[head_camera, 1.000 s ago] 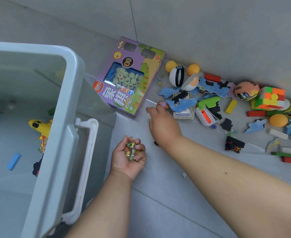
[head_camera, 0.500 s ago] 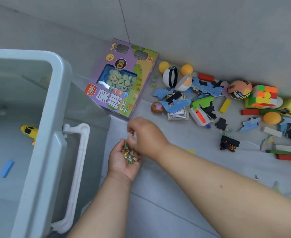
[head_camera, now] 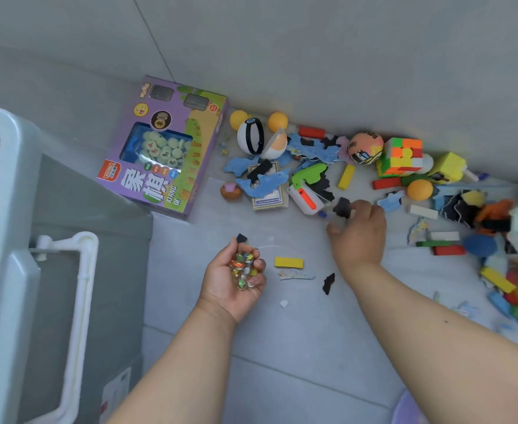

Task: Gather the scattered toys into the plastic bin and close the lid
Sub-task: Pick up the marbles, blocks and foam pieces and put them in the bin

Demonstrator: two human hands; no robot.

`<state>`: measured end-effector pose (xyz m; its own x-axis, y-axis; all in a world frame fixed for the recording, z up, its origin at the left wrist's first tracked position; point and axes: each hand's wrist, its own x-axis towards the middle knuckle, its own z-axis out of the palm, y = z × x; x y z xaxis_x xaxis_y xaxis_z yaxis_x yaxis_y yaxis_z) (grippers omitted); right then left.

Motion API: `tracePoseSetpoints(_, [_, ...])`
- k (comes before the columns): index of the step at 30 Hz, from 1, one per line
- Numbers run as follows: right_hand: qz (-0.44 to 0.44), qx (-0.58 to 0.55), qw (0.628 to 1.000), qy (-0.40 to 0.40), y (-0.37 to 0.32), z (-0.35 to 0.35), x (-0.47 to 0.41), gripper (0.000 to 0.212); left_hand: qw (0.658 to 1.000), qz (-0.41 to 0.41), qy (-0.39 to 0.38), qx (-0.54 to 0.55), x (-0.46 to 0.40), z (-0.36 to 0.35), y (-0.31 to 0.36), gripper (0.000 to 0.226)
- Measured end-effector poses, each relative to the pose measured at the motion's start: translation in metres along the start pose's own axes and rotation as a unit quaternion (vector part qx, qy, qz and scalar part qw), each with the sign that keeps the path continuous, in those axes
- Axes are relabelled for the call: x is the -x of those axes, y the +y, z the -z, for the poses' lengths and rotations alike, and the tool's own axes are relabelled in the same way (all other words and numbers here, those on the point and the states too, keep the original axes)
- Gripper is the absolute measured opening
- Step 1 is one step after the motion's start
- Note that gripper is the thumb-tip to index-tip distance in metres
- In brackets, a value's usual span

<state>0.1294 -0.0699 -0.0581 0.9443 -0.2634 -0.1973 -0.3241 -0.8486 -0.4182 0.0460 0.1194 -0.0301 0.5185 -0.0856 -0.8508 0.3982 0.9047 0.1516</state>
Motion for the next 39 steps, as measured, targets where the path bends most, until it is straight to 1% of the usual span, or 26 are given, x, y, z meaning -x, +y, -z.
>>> tracePoseSetpoints(2, [-0.002,0.021,0.999,-0.041,0.008,0.005,-0.013,0.047,1.0,0.005,0.002,-0.008,0.001,-0.004,-0.006,0.042])
tracePoseSetpoints(5, [0.011,0.026,0.996,-0.084,0.01,0.01,-0.026,0.034,1.0,0.018,0.007,-0.02,0.001,-0.01,-0.012,0.044])
tracePoseSetpoints(9, [0.029,0.048,0.991,-0.124,0.013,0.015,-0.034,0.017,0.999,0.035,0.023,-0.029,0.001,-0.02,-0.018,0.042])
tracePoseSetpoints(12, [0.037,0.071,0.985,-0.153,0.015,0.016,-0.038,0.013,0.998,0.043,0.039,-0.039,0.001,-0.028,-0.021,0.038])
tracePoseSetpoints(14, [0.032,0.062,0.985,-0.159,0.016,0.019,-0.04,0.01,0.996,0.047,0.046,-0.052,0.0,-0.033,-0.023,0.033])
tracePoseSetpoints(16, [0.035,0.018,0.99,-0.133,0.011,0.022,-0.036,0.009,0.996,0.049,0.051,-0.062,-0.001,-0.036,-0.024,0.031])
tracePoseSetpoints(17, [0.053,-0.021,0.992,-0.114,0.004,0.023,-0.03,0.006,0.995,0.048,0.053,-0.064,-0.002,-0.037,-0.024,0.031])
tracePoseSetpoints(19, [0.134,-0.098,0.981,-0.099,-0.017,0.026,-0.008,0.005,0.996,0.034,0.051,-0.061,-0.003,-0.038,-0.023,0.032])
tracePoseSetpoints(20, [0.18,-0.123,0.969,-0.113,-0.03,0.027,0.007,0.007,0.997,0.025,0.049,-0.057,-0.004,-0.038,-0.023,0.033])
tracePoseSetpoints(22, [0.241,-0.156,0.942,-0.173,-0.053,0.028,0.038,0.007,0.998,0.013,0.038,-0.043,-0.005,-0.037,-0.02,0.037])
tracePoseSetpoints(25, [0.285,-0.174,0.91,-0.245,-0.069,0.029,0.07,0.006,0.999,0.037,0.003,-0.006,-0.003,-0.033,-0.016,0.037])
tracePoseSetpoints(27, [0.308,-0.15,0.898,-0.276,-0.071,0.03,0.076,0.008,0.999,0.045,-0.012,0.0,-0.002,-0.029,-0.016,0.04])
tracePoseSetpoints(29, [0.328,-0.136,0.891,-0.283,-0.071,0.032,0.076,0.011,0.998,0.052,-0.024,0.003,-0.001,-0.027,-0.016,0.043])
tracePoseSetpoints(30, [0.336,-0.146,0.89,-0.271,-0.07,0.033,0.075,0.012,0.998,0.056,-0.027,0.01,-0.001,-0.028,-0.017,0.043])
tracePoseSetpoints(31, [0.335,-0.16,0.895,-0.246,-0.069,0.034,0.073,0.013,0.998,0.059,-0.027,0.015,-0.001,-0.029,-0.018,0.041])
tracePoseSetpoints(32, [0.313,-0.174,0.91,-0.208,-0.066,0.035,0.068,0.013,0.998,0.055,-0.026,0.016,-0.001,-0.03,-0.019,0.035])
tracePoseSetpoints(33, [0.263,-0.186,0.933,-0.161,-0.061,0.033,0.06,0.014,0.999,0.046,-0.023,0.011,-0.002,-0.031,-0.019,0.029])
tracePoseSetpoints(34, [0.196,-0.196,0.954,-0.114,-0.054,0.032,0.048,0.016,0.999,0.038,-0.026,0.008,-0.002,-0.032,-0.02,0.026])
tracePoseSetpoints(35, [0.127,-0.198,0.969,-0.076,-0.045,0.03,0.035,0.019,0.999,0.034,-0.03,0.004,-0.002,-0.032,-0.021,0.026])
tracePoseSetpoints(36, [0.074,-0.183,0.979,-0.056,-0.035,0.028,0.02,0.022,0.999,0.035,-0.03,0.001,-0.003,-0.032,-0.021,0.028])
tracePoseSetpoints(37, [0.043,-0.149,0.986,-0.06,-0.026,0.026,0.007,0.025,0.999,0.037,-0.028,-0.003,-0.004,-0.03,-0.021,0.03])
tracePoseSetpoints(39, [0.041,-0.067,0.99,-0.115,-0.012,0.019,-0.013,0.033,0.999,0.039,-0.023,-0.009,-0.006,-0.027,-0.022,0.035])
